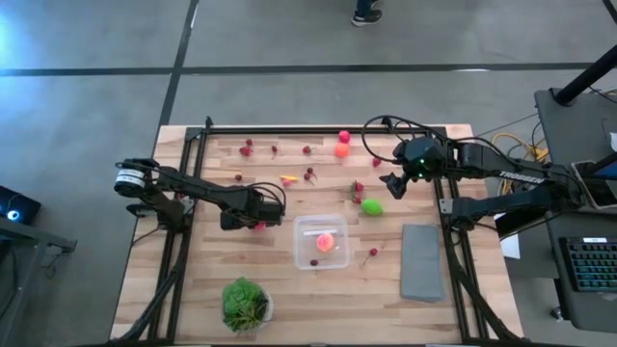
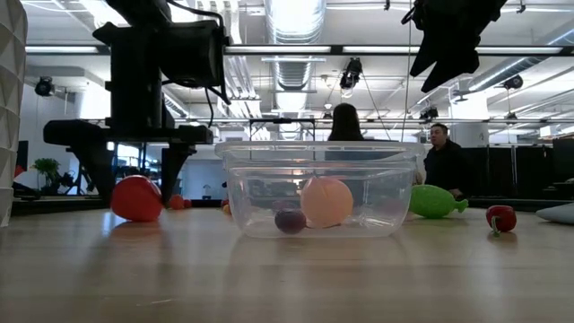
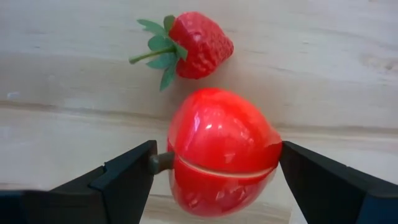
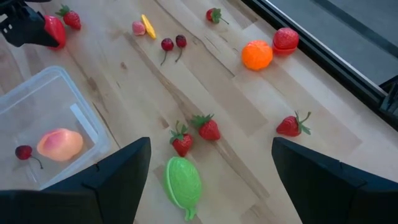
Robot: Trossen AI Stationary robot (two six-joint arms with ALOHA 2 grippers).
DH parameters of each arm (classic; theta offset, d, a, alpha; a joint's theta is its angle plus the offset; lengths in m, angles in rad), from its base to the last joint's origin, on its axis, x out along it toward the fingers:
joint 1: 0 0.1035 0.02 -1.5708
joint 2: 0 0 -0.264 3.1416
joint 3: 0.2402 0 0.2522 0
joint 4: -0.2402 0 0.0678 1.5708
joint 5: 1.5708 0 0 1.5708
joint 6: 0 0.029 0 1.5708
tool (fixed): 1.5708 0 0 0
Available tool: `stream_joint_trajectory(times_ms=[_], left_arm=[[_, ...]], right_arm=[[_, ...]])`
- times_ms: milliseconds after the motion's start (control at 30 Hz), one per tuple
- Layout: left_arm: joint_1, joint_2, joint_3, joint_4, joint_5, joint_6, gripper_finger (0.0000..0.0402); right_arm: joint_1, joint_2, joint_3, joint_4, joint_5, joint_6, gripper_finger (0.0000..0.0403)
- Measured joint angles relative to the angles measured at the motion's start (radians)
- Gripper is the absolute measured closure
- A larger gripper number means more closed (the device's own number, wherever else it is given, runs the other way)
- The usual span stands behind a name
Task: Pick and placing Produce into tupperware
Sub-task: Put the red apple into the transparent bin
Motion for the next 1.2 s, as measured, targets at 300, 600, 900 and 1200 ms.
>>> stream_joint_trajectory(times_ms=[300, 600, 900, 1200], left_arm=[[0.000, 0.009, 0.000, 0.001, -0.019, -0.001, 0.0082], [0.000, 0.070, 0.000, 0.082, 0.012, 0.008, 0.0082], [0.000, 0.081, 0.004, 0.087, 0.031, 0.035, 0.0082], [-0.001, 0.069, 0.003, 0.078, 0.010, 0.034, 0.0100]], right_arm=[[0.000, 0.000, 0.000, 0.000, 0.000, -0.001, 0.0076], [0.000, 0.000, 0.000, 0.000, 0.000, -0.002, 0.0076], [0.000, 0.000, 0.000, -0.001, 0.000, -0.001, 0.0076], [0.000, 0.000, 0.000, 0.000, 0.000, -0.001, 0.0076]])
